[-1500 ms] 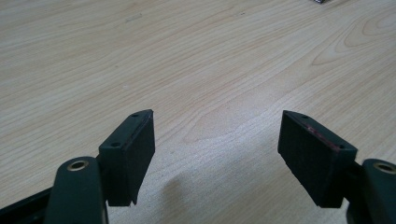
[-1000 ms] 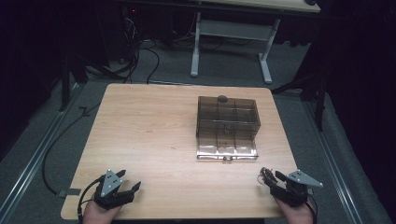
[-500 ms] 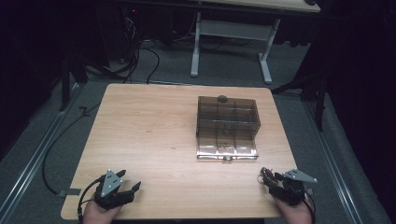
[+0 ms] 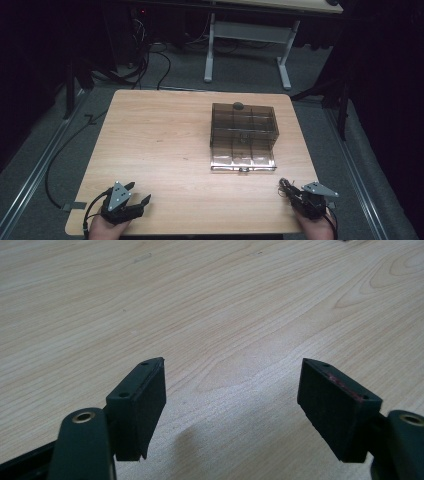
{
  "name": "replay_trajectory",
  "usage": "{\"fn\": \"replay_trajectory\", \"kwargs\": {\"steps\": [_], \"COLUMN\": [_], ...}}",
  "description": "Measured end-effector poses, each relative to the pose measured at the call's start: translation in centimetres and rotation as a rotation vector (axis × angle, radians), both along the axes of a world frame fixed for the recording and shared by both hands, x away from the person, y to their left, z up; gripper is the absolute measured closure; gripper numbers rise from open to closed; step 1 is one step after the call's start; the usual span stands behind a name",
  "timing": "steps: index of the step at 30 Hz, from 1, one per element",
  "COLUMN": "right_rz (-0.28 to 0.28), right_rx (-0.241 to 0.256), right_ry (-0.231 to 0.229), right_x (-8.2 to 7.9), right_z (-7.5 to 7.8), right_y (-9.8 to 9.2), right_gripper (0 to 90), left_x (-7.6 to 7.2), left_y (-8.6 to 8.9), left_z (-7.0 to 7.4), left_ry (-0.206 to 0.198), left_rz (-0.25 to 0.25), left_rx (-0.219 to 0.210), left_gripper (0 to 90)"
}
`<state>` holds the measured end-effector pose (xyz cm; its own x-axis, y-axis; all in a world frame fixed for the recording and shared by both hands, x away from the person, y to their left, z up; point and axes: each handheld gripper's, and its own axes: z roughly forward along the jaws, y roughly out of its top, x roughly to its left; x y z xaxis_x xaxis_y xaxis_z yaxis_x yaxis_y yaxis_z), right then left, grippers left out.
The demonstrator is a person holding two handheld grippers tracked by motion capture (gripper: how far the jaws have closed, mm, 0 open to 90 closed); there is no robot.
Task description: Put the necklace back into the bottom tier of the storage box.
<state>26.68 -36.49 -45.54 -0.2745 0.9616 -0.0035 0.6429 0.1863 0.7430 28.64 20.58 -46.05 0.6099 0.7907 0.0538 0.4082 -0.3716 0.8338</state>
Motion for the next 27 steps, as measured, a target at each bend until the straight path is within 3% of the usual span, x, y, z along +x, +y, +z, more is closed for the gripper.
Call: {"fn": "replay_trajectory", "kwargs": {"steps": [12,27], "right_rz": [0.001,-0.009], "right_rx": [-0.004,0.032], "right_ry": [0.007,-0.091], "right_x": [0.0,-0.8], "right_z": [0.1,1.3], "right_y": [0.1,-0.1], "right_gripper": [74.7,74.8], "left_x": [0.0,0.0], "left_y": [0.0,0.0], "left_z": [0.0,0.0], "left_ry": [-0.001,-0.001], "left_rz": [-0.001,-0.002], "left_rx": [-0.001,-0.002], "left_gripper": [27.8,27.8]}}
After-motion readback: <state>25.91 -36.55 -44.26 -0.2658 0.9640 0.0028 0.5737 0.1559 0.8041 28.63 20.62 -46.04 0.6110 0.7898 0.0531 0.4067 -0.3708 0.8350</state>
